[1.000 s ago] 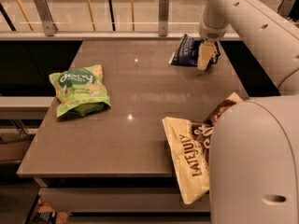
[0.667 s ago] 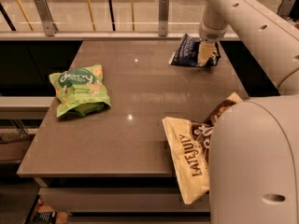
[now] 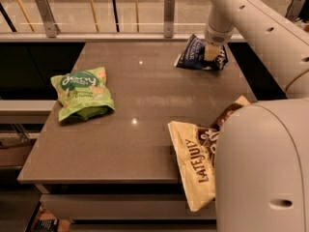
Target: Move blue chip bag near green rice chip bag
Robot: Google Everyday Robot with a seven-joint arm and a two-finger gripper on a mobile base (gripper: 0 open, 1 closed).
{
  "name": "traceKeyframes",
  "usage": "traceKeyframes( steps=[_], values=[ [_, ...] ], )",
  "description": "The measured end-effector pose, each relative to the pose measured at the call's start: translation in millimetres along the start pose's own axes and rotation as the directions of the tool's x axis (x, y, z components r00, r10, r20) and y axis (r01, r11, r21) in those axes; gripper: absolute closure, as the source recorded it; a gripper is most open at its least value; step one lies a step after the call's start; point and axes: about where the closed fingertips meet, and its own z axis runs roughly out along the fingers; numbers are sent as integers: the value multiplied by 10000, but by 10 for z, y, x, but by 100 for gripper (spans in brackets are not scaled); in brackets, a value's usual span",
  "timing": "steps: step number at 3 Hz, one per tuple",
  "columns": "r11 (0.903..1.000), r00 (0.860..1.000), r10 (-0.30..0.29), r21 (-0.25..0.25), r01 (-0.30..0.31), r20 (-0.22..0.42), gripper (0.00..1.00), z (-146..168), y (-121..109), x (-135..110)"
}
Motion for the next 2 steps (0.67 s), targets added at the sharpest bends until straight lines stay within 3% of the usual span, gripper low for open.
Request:
traceKeyframes(
  steps=[1, 2],
  values=[
    [10000, 10000, -11, -45, 11, -12, 100, 33, 12, -3],
    [10000, 10000, -12, -44, 12, -11, 100, 33, 13, -3]
  ],
)
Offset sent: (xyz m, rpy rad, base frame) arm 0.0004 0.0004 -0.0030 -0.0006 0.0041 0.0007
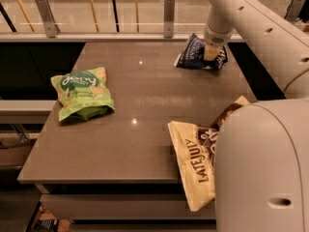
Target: Move blue chip bag near green rice chip bag
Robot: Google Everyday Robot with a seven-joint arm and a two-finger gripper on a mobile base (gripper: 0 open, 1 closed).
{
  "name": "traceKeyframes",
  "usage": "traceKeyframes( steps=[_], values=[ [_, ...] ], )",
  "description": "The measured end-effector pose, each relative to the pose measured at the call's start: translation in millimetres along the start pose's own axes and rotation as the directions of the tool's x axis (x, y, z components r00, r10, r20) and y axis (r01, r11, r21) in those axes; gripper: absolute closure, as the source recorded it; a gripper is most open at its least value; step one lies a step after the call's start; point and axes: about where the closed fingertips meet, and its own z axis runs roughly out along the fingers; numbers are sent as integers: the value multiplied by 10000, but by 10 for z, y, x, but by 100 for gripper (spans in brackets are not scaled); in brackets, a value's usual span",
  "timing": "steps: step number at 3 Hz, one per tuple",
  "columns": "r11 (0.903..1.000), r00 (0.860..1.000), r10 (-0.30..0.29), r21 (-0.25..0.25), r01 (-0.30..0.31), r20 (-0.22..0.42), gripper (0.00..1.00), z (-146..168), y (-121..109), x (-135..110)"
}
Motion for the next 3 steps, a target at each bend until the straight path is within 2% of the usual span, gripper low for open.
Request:
traceKeyframes(
  steps=[1, 3],
  values=[
    [9999, 10000, -2, 128, 1, 93, 100, -69, 4, -7],
    [9981, 9996, -255, 561, 259, -75, 100, -573, 68, -70]
  ],
)
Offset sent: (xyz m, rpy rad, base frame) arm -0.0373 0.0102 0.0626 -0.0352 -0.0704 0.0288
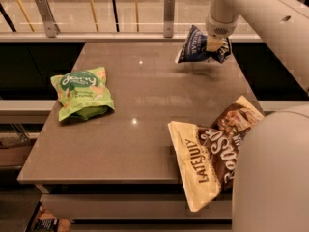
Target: Move blue chip bag near green rice chip bag
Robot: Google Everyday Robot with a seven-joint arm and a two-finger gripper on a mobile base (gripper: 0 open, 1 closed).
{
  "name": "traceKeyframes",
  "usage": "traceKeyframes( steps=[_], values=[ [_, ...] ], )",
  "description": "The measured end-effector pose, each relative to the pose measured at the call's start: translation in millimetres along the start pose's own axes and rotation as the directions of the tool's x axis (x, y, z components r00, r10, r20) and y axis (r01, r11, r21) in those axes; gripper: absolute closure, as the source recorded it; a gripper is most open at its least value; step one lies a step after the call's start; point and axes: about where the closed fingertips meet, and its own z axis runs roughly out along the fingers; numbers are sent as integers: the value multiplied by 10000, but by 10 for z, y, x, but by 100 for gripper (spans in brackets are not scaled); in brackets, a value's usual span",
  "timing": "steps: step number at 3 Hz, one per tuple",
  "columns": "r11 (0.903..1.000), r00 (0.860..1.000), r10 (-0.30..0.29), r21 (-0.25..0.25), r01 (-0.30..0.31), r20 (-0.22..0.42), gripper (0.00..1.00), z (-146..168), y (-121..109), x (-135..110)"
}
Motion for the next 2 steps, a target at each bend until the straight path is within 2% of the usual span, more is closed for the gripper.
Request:
traceKeyframes(
  steps=[1, 2],
  values=[
    [9992, 9998, -183, 341, 184, -41, 100, -265, 68, -72],
    [9971, 9992, -381, 647, 391, -155, 100, -526, 240, -243]
  ],
)
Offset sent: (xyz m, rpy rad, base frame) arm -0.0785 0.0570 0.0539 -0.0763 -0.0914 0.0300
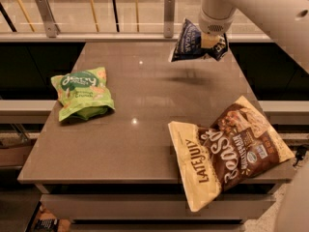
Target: Move blue chip bag near green rice chip bag
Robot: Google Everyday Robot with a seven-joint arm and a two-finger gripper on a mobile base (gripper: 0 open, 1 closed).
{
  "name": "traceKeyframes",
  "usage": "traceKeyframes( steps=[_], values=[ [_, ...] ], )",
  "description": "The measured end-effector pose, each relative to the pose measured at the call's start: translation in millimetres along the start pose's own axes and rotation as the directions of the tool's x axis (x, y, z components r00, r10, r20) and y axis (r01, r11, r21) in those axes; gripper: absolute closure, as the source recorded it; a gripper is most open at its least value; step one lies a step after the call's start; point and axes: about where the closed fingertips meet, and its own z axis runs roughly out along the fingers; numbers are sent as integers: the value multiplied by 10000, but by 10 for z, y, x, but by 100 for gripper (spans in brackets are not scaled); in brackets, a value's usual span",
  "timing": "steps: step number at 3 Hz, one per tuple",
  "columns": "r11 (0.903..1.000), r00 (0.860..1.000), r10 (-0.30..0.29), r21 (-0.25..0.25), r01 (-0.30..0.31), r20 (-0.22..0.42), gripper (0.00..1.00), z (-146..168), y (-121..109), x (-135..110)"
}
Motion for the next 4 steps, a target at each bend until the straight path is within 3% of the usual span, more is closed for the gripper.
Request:
traceKeyframes(
  steps=[2, 4],
  values=[
    [9944, 9966, 788, 693, -803, 244, 100, -303, 307, -555],
    [9882, 9929, 1084, 1029, -1131, 498, 100, -349, 438, -1059]
  ],
)
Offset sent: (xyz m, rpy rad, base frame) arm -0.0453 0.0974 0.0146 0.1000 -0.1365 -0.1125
